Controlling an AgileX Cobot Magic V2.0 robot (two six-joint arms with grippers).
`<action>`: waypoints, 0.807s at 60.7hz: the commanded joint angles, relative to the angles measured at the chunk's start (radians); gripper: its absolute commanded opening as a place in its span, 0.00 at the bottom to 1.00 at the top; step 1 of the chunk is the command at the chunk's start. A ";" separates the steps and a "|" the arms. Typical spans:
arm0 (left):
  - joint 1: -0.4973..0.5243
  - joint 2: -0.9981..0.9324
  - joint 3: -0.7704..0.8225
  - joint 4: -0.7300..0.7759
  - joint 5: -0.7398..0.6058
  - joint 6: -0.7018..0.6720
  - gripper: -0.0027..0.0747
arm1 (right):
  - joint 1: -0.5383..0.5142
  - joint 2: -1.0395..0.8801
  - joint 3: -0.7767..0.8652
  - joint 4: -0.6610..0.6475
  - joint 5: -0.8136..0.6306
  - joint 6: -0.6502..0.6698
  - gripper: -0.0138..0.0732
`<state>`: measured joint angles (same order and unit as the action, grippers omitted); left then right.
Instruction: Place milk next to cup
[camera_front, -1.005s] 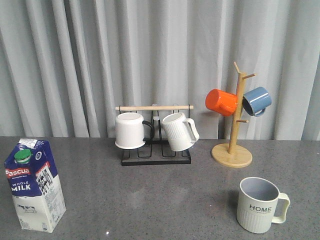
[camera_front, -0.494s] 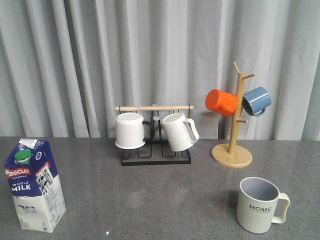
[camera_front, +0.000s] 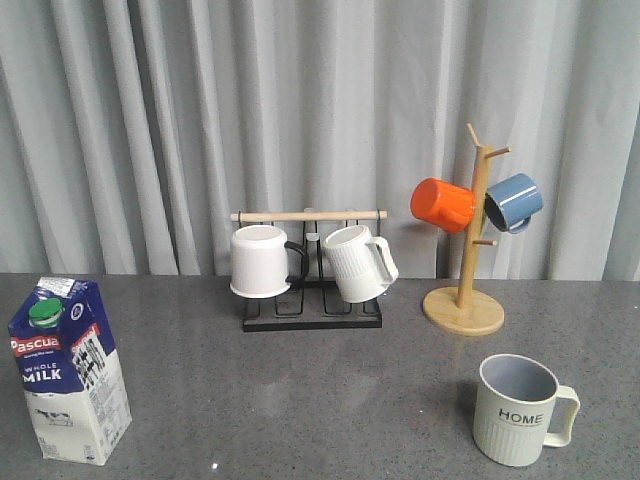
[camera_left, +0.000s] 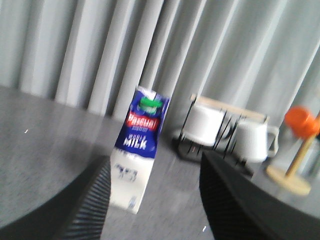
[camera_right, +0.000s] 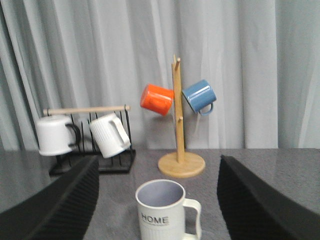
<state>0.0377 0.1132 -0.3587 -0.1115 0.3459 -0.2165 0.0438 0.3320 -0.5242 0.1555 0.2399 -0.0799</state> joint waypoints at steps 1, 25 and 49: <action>0.001 0.112 -0.109 -0.011 0.023 0.073 0.55 | -0.005 0.093 -0.129 -0.057 0.022 -0.009 0.73; 0.001 0.317 -0.275 -0.011 0.084 0.122 0.55 | -0.006 0.389 -0.258 -0.196 0.092 0.001 0.63; 0.001 0.321 -0.275 -0.011 0.103 0.122 0.55 | -0.071 0.805 -0.257 -0.195 0.039 0.111 0.63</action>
<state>0.0377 0.4188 -0.6026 -0.1124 0.5139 -0.0933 -0.0153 1.0847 -0.7539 -0.0452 0.3680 0.0153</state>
